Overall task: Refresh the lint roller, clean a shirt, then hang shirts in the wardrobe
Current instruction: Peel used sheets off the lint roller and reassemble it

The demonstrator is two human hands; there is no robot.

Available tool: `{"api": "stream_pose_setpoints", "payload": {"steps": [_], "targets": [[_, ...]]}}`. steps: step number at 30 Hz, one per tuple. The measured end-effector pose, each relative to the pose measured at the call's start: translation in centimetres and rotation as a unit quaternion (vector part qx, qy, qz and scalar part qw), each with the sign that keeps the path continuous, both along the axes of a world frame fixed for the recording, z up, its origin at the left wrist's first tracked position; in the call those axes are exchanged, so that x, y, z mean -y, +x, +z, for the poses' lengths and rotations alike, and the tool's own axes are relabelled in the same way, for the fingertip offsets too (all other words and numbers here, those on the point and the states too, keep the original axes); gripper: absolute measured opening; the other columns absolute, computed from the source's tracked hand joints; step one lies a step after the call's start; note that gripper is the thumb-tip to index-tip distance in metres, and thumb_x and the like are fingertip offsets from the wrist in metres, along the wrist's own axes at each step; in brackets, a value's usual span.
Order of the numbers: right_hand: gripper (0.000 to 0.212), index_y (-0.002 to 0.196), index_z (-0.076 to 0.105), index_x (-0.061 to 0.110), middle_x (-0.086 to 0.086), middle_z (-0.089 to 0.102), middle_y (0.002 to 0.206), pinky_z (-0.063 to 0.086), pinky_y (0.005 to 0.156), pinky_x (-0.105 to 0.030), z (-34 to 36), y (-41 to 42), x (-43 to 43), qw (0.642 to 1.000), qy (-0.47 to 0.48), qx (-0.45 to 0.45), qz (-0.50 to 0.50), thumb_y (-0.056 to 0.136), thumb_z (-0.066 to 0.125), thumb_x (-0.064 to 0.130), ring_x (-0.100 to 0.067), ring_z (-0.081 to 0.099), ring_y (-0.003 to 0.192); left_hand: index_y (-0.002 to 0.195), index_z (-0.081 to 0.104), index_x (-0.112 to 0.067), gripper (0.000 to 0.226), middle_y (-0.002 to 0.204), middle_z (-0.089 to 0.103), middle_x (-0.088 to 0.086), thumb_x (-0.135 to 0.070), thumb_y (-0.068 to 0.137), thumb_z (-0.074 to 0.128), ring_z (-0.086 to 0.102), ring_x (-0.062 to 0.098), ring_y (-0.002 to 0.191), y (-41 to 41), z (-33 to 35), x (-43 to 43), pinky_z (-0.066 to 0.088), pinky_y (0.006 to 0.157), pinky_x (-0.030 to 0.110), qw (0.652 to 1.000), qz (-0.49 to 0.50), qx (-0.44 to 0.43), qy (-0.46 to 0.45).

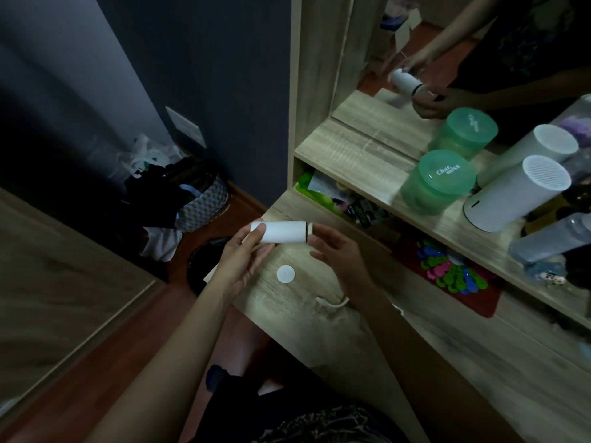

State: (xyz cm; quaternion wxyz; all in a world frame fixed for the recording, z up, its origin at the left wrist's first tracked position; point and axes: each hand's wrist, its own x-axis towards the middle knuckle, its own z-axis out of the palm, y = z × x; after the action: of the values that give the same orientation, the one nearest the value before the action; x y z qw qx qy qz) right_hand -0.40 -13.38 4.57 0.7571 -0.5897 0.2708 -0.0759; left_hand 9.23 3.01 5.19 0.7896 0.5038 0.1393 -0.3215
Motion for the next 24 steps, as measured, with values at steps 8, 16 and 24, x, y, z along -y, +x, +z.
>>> {"api": "stream_pose_setpoints", "payload": {"steps": [8,16,24], "targets": [[0.03,0.111,0.064,0.017,0.0,0.068,0.107,0.056,0.077,-0.025,0.2,0.0,-0.2,1.0,0.024,0.014,0.003,0.081,0.069,0.012,-0.014,0.066,0.101,0.118,0.064,-0.012,0.028,0.124,0.061,0.016,-0.017,0.091,0.062,0.063,0.027,0.112,0.0,0.4,-0.2,0.056,0.082,0.026,0.999,-0.027,0.017,0.003],[0.036,0.123,0.058,0.014,0.0,0.063,0.11,0.057,0.072,-0.022,0.2,0.3,-1.1,0.997,-0.057,0.04,-0.015,0.088,0.062,0.008,-0.011,0.065,0.098,0.119,0.062,-0.009,0.028,0.119,0.063,0.015,-0.014,0.091,0.061,0.065,0.026,0.109,-0.2,0.6,0.2,0.058,0.08,0.025,1.0,-0.007,0.007,-0.014],[0.032,0.12,0.059,0.002,-0.008,0.065,0.103,0.059,0.072,-0.027,-1.0,0.4,-1.8,0.995,-0.025,-0.011,-0.091,0.093,0.056,0.018,-0.02,0.067,0.094,0.12,0.059,-0.012,0.033,0.108,0.066,0.014,-0.013,0.088,0.066,0.07,0.013,0.076,-0.8,0.2,0.7,0.057,0.063,0.017,0.995,-0.058,0.057,0.052]]}}
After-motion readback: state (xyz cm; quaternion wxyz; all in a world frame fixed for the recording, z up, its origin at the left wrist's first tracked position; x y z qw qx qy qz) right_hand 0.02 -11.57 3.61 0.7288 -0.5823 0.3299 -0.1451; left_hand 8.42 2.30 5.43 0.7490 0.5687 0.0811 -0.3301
